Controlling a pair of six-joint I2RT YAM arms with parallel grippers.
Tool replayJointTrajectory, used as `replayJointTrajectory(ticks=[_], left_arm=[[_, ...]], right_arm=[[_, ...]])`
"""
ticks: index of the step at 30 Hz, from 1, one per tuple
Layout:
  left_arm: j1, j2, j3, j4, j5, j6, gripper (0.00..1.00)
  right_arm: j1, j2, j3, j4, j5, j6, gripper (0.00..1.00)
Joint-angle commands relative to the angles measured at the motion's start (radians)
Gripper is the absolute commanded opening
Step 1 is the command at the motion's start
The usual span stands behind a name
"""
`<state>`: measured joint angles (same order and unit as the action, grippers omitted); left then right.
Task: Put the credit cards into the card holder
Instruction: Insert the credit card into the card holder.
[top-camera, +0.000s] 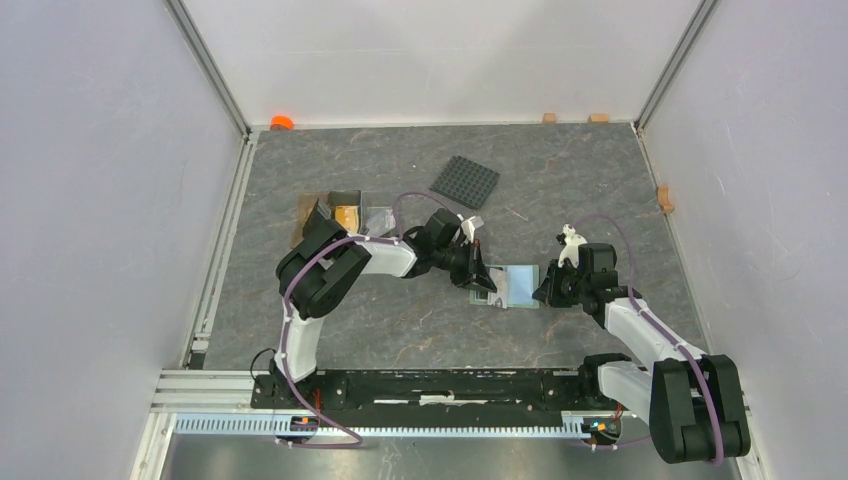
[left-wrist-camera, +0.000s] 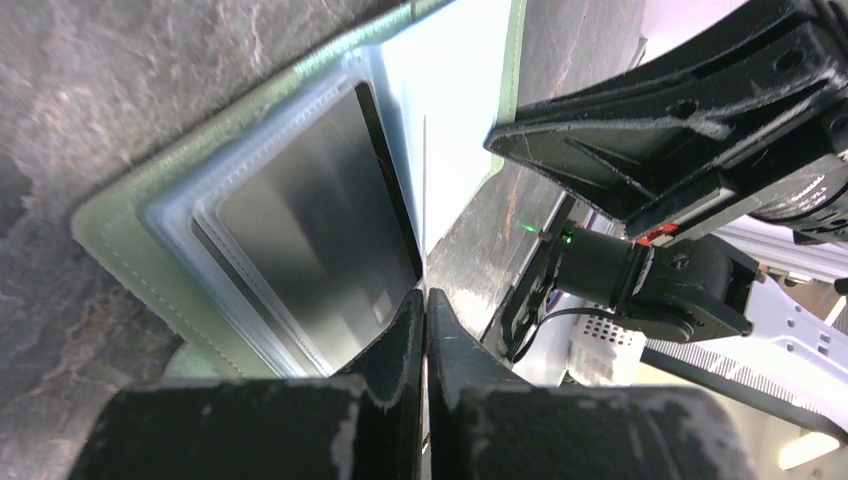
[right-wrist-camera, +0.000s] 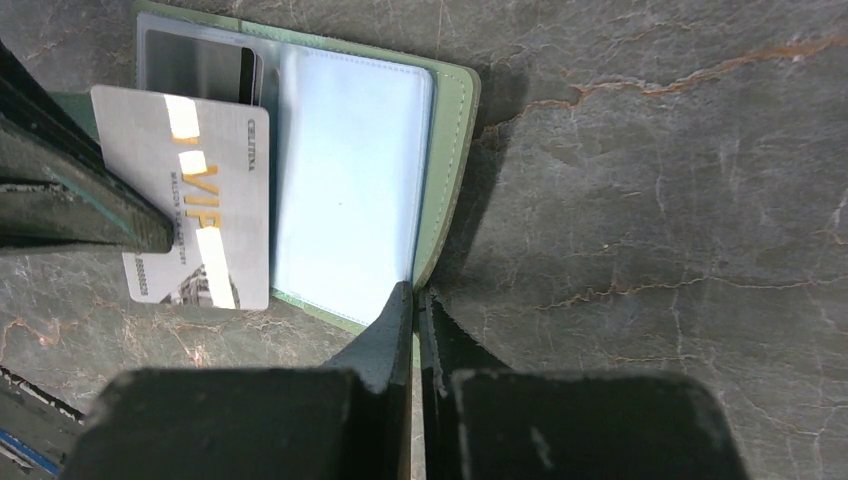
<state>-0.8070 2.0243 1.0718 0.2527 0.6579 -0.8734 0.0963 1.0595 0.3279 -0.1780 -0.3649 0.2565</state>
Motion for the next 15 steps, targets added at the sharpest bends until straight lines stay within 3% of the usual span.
replayJointTrajectory(ticks=[1,15], left_arm=[[0.012,0.029,0.061,-0.038,0.041,0.023,0.02],[0.018,0.093,0.123,-0.168,0.017,0.114,0.02]], right_arm=[[0.0,0.005,0.0,-0.035,0.02,-0.028,0.02],[0.0,0.008,0.004,-0.04,0.022,-0.033,0.01]])
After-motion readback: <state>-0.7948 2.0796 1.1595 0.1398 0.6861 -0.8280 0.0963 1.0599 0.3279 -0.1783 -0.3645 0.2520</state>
